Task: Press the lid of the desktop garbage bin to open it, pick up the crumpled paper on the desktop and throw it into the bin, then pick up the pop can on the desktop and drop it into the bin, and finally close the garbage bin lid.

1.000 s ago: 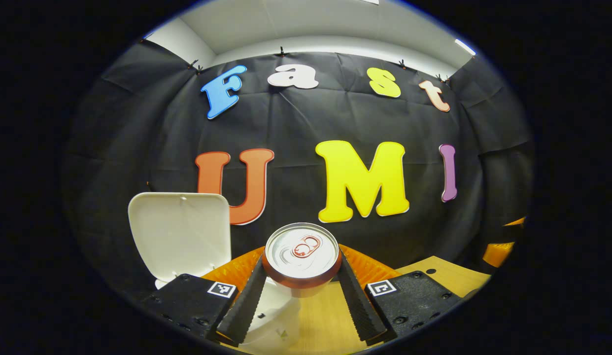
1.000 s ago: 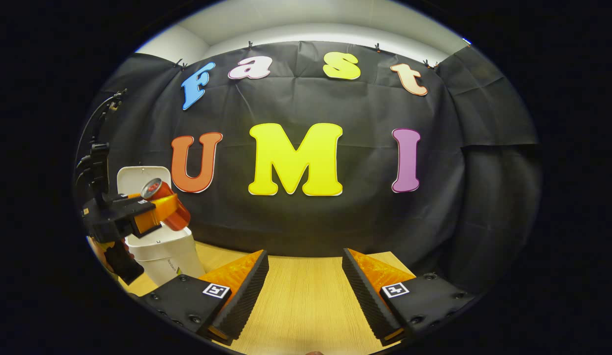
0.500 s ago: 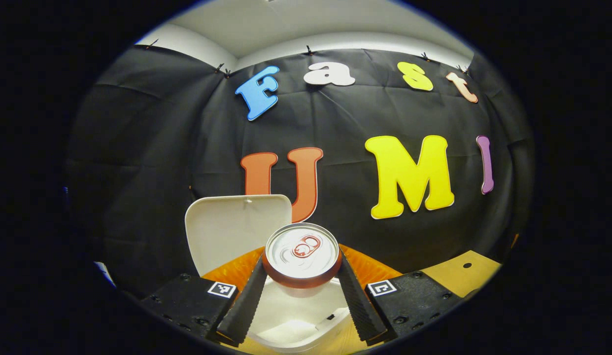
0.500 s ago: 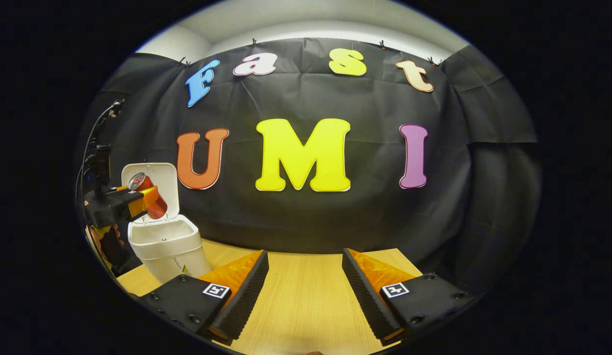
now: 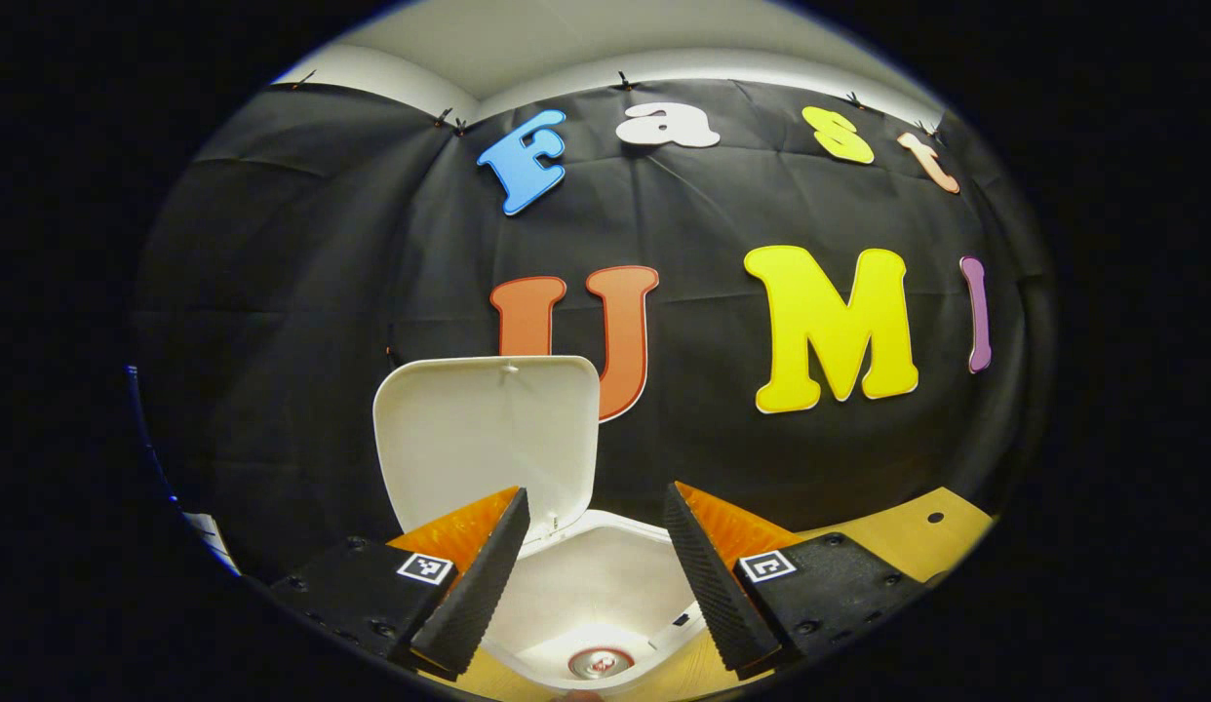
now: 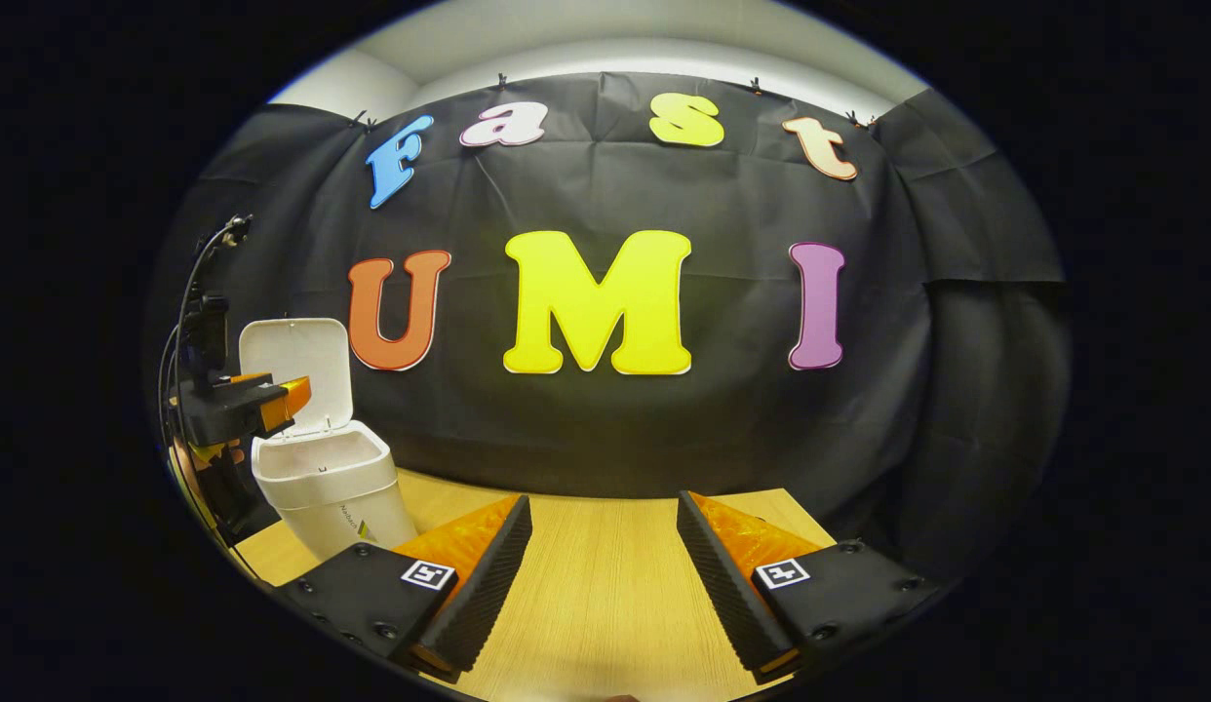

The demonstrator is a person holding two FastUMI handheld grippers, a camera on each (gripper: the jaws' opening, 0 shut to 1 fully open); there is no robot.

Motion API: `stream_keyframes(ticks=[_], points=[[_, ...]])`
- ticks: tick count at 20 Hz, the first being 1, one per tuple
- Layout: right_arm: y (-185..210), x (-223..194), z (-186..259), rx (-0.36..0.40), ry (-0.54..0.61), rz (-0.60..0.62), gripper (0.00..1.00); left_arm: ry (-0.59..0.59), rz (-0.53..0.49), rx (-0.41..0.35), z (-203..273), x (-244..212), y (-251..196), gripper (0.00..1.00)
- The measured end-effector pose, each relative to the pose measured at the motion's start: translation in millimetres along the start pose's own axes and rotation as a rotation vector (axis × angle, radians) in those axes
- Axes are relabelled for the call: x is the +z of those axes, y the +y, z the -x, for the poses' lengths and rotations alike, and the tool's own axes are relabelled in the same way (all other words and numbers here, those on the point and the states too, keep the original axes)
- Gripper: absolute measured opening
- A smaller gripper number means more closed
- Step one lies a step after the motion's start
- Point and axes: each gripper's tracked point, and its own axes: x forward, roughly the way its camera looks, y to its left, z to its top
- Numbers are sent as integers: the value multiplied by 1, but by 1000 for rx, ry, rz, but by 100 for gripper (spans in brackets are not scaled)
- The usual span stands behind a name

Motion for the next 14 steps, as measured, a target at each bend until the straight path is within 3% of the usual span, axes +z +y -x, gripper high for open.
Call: stream_keyframes(ticks=[7,14], points=[[-5,3,5,2,-8,-10,95,-36,49,-49,-7,44,-5,91],[-7,2,7,4,-5,-24,95,-103,60,18,-41,105,31,90]])
